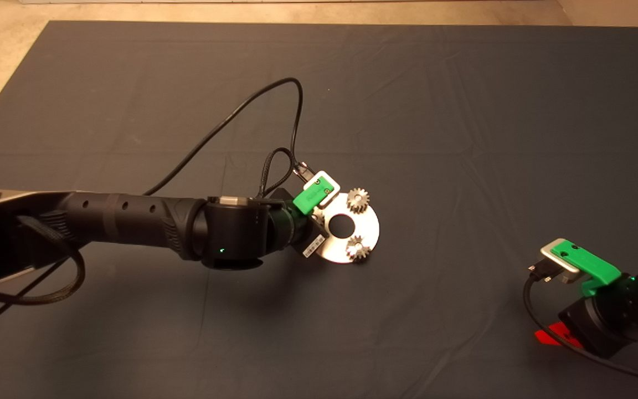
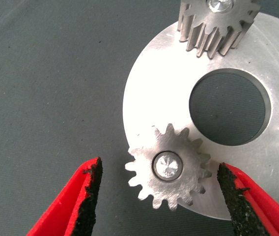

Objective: Install three planetary gears onto the carrier pins

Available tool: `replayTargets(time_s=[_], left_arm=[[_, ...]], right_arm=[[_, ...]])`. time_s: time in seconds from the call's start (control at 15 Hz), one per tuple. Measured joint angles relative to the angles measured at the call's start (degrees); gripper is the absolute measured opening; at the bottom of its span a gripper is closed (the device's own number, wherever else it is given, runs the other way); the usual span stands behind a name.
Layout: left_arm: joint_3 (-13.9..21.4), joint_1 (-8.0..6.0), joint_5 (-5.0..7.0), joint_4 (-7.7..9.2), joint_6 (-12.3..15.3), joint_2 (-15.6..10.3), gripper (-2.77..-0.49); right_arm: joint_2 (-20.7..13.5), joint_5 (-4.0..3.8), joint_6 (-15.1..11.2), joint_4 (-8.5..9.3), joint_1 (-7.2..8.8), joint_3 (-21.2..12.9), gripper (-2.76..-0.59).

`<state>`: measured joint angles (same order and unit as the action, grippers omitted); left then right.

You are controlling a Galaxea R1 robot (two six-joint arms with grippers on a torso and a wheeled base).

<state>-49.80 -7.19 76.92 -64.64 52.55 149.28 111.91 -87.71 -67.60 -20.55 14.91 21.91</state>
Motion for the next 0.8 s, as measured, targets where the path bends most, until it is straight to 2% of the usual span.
replayTargets(time_s=[0.13, 0.2, 0.27, 0.4, 0.47, 0.53, 0.6, 0.73, 0.8], left_arm=[[0.0, -0.02, 0.11, 3.06, -0.2, -0.4, -1.52], [0.5, -0.29, 1.23, 4.54, -0.4, -0.5, -1.51], [1.8, -0.96, 2.94, 5.64, -0.5, -0.6, -1.51], [6.1, -3.06, 8.21, 7.72, 0.2, -0.6, -1.51], [9.4, -4.38, 10.08, 8.89, 1.8, -0.7, -1.51], [13.8, -5.91, 10.47, 10.61, 4.4, -1.1, -1.51], [18.2, -7.36, 10.27, 13.21, 7.9, -1.3, -1.51], [24.2, -8.9, 9.7, 21.24, 17.7, -3.7, -1.51], [25.7, -9.34, 9.84, 24.68, 21.4, -6.4, -1.51]], right_arm=[[0.0, 0.0, 0.0, 0.0, 0.02, 0.0, -1.6], [0.0, -0.02, 0.0, 0.0, 0.02, 0.0, -1.6], [0.0, -0.02, 0.0, 0.0, 0.0, 0.0, -1.6], [0.2, 0.01, 0.0, 0.0, 0.02, 0.0, -1.6], [0.6, -0.16, 0.0, 0.0, 0.02, 0.0, -1.6], [1.5, -0.18, -0.1, 0.0, 0.02, 0.0, -1.6], [2.4, -0.22, -0.3, 0.0, 0.02, 0.0, -1.6], [9.7, -0.6, -3.6, 0.0, 0.46, 0.0, -1.6], [14.8, -0.62, -6.4, 0.0, 0.61, 0.0, -1.6]])
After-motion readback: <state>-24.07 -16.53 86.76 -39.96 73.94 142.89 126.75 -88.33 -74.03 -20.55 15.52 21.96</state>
